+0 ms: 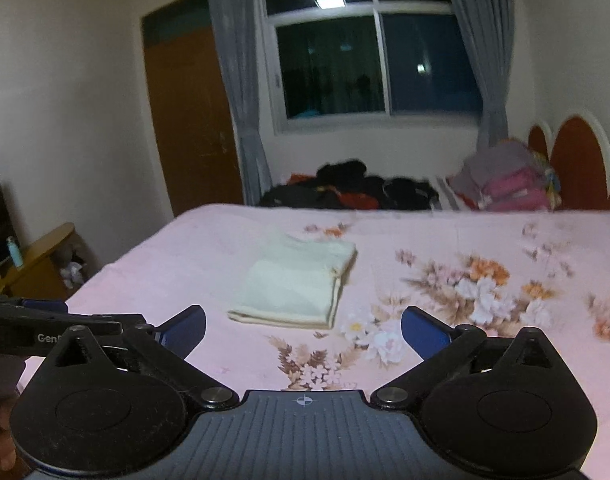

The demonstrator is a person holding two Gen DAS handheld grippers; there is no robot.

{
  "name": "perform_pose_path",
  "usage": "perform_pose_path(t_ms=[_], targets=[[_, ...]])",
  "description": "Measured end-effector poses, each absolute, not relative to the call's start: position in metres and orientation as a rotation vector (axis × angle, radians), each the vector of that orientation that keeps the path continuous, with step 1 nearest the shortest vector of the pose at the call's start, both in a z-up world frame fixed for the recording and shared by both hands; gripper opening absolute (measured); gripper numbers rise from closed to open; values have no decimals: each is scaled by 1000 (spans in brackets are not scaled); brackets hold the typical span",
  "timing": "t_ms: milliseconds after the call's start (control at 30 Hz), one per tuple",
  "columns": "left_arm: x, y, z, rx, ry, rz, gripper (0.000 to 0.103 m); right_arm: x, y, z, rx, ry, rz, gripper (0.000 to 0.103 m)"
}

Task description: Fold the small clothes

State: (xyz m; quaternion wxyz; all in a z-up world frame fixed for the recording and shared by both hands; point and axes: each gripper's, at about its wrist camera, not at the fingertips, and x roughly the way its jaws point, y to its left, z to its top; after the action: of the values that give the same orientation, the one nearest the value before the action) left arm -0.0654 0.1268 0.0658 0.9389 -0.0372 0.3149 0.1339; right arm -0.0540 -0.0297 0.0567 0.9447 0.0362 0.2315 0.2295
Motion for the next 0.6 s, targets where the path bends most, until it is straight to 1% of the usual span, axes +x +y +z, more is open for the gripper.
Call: perform_pose_path(t_ms=[267,600], targets=[[-89,119,75,-80,613,288,103,-76,-49,70,106,423,415,103],[-92,116,76,-75,604,305,103,-85,-53,71,86,414,424,103]])
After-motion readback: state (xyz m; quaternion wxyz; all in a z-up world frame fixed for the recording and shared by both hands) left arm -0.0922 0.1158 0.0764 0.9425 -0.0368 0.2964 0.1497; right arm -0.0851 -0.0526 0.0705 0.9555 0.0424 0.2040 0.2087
